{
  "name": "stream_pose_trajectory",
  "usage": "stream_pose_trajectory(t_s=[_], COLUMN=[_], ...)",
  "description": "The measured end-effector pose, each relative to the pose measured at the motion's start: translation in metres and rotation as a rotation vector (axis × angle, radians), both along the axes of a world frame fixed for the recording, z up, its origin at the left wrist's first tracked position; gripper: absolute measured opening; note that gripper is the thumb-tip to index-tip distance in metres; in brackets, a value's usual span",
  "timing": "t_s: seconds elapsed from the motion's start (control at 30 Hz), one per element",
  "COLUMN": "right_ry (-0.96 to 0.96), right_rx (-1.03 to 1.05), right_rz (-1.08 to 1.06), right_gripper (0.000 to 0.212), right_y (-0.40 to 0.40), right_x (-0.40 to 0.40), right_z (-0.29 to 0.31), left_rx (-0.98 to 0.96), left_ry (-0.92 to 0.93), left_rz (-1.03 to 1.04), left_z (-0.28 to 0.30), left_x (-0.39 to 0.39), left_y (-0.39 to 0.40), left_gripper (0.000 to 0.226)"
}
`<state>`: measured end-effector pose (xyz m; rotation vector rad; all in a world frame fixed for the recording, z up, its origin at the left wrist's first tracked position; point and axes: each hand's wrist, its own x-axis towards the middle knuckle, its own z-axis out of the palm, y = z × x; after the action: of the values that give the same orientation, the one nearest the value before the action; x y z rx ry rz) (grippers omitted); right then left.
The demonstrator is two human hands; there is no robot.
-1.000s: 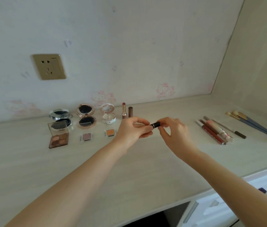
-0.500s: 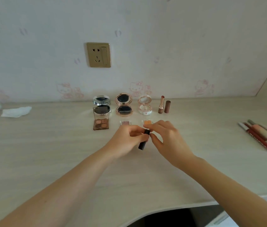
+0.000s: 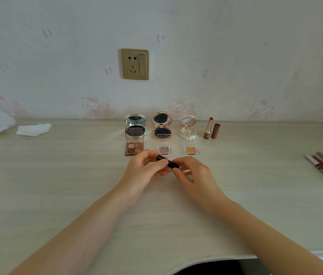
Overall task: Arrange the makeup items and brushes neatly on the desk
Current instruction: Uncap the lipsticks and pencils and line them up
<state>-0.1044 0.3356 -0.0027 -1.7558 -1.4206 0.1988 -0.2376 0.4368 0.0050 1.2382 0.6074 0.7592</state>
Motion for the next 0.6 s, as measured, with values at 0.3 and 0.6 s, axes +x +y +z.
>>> stream_pose_trajectory(t_s=[0.3, 0.6], right_ry=[0.000, 0.259], right_rx=[-0.078, -0.152], right_rz=[0.051, 0.096], right_gripper=[0.011, 0.011], right_y=[0.000, -0.004], right_x=[0.011, 0.011], right_z=[0.012, 0.018], left_rx=[0.424, 1.171], left_ry=[0.176, 0.485], left_rz=[-0.007, 0.091], left_z=[-0.003, 0.000], left_x=[-0.008, -0.015], left_y=[0.005, 0.000], left_gripper=[0.018, 0.016])
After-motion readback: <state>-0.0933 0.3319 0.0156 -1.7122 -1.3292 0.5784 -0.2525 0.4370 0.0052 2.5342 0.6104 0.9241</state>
